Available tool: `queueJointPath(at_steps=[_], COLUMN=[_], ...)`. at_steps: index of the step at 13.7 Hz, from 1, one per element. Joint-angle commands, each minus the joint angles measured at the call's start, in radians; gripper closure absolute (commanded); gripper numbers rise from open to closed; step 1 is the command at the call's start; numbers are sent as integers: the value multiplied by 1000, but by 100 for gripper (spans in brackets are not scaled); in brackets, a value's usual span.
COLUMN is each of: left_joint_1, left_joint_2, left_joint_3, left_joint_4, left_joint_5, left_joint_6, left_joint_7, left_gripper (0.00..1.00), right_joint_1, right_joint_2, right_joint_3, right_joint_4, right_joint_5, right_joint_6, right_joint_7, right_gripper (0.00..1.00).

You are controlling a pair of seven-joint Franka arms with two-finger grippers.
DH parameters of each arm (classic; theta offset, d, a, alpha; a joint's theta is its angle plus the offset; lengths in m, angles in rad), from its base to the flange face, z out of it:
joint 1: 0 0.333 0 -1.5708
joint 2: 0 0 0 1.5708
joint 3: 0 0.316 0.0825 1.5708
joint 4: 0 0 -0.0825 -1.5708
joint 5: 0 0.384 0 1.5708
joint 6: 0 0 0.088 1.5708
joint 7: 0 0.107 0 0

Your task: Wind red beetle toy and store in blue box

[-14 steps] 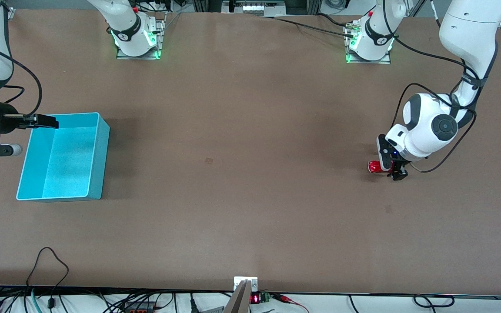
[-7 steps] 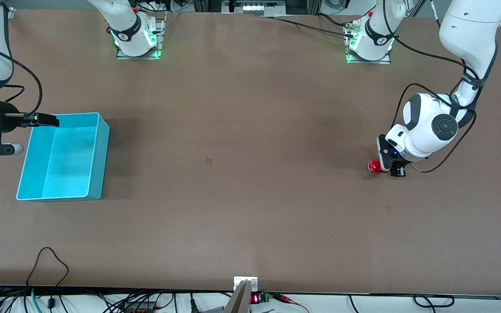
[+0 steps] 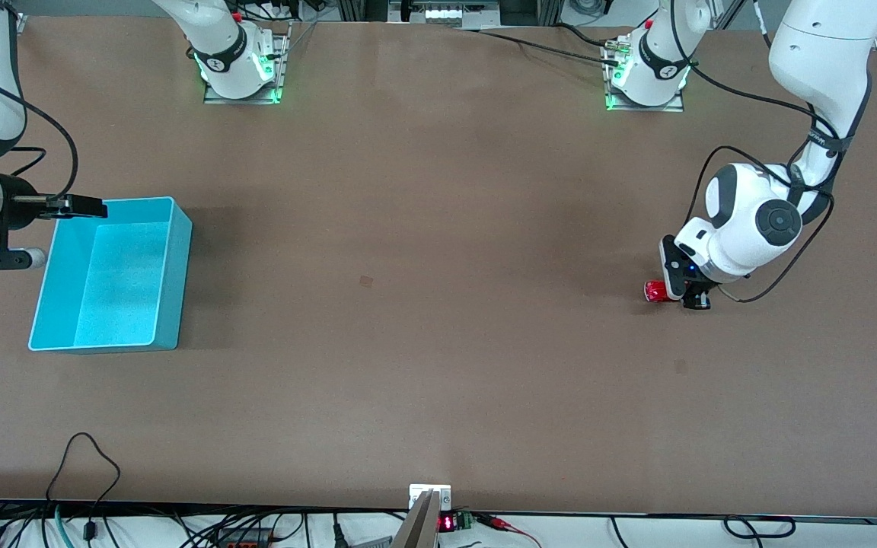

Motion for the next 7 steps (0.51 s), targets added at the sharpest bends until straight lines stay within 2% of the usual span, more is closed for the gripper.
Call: queueJointPath(at_steps=[1, 3, 7], left_joint_1=[3, 6, 93], left_joint_2=[14, 43, 84], left_joint_3=[2, 5, 10], left_joint_4=[6, 14, 32], left_joint_5=[18, 18, 19], left_joint_6=[-4, -4, -6], left_joint_7=[35, 35, 93], left_gripper=[64, 65, 65], right_joint_1=[7, 7, 3], right_joint_2=[-9, -9, -7], right_joint_3=[7, 7, 7], right_joint_4=[11, 12, 12], right_joint_5=[8, 10, 14], right_joint_6=[-19, -19, -16], right_joint_7=[9, 9, 6], right_gripper=[0, 0, 0])
